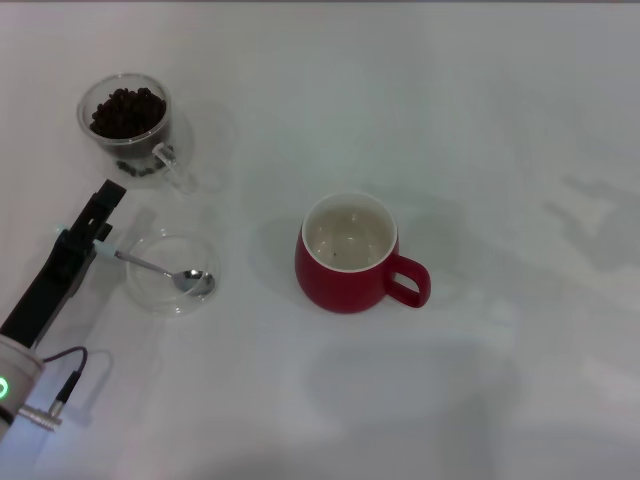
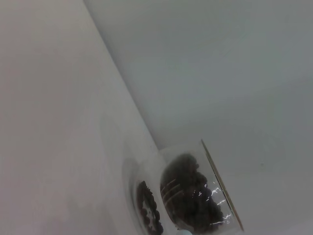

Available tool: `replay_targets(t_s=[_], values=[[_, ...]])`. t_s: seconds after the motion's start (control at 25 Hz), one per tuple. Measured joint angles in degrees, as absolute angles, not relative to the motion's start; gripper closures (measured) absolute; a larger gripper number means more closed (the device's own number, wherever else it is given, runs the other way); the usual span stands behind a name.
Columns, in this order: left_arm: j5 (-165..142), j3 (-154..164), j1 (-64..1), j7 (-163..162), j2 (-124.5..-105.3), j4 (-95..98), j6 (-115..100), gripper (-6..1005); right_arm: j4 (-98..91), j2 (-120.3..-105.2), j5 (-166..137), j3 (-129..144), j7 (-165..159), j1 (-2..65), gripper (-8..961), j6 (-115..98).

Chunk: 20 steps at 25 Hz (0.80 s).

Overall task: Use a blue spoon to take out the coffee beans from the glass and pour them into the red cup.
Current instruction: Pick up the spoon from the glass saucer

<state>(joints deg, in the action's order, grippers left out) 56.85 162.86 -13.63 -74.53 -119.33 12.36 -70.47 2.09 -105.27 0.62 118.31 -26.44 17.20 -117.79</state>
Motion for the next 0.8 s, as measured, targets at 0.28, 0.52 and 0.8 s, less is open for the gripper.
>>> replay_targets(t_s=[0.28, 0.52, 0.8], values=[[56.13, 162.86, -10.78, -74.54, -119.08, 11.65, -72.35, 114, 2.20, -105.86, 0.61, 118.29, -26.46, 16.97, 552, -117.63], [54.76, 162.86, -10.76, -74.89, -118.95, 10.72, -73.08, 119, 2.20, -106.49, 0.58, 118.29, -26.46, 16.87, 551, -117.11], [54.53, 162.86, -10.77, -75.04, -118.98, 9.23, -74.41, 289, 2.74, -107.43, 0.55, 118.29, -26.46, 16.48, 550, -117.23]])
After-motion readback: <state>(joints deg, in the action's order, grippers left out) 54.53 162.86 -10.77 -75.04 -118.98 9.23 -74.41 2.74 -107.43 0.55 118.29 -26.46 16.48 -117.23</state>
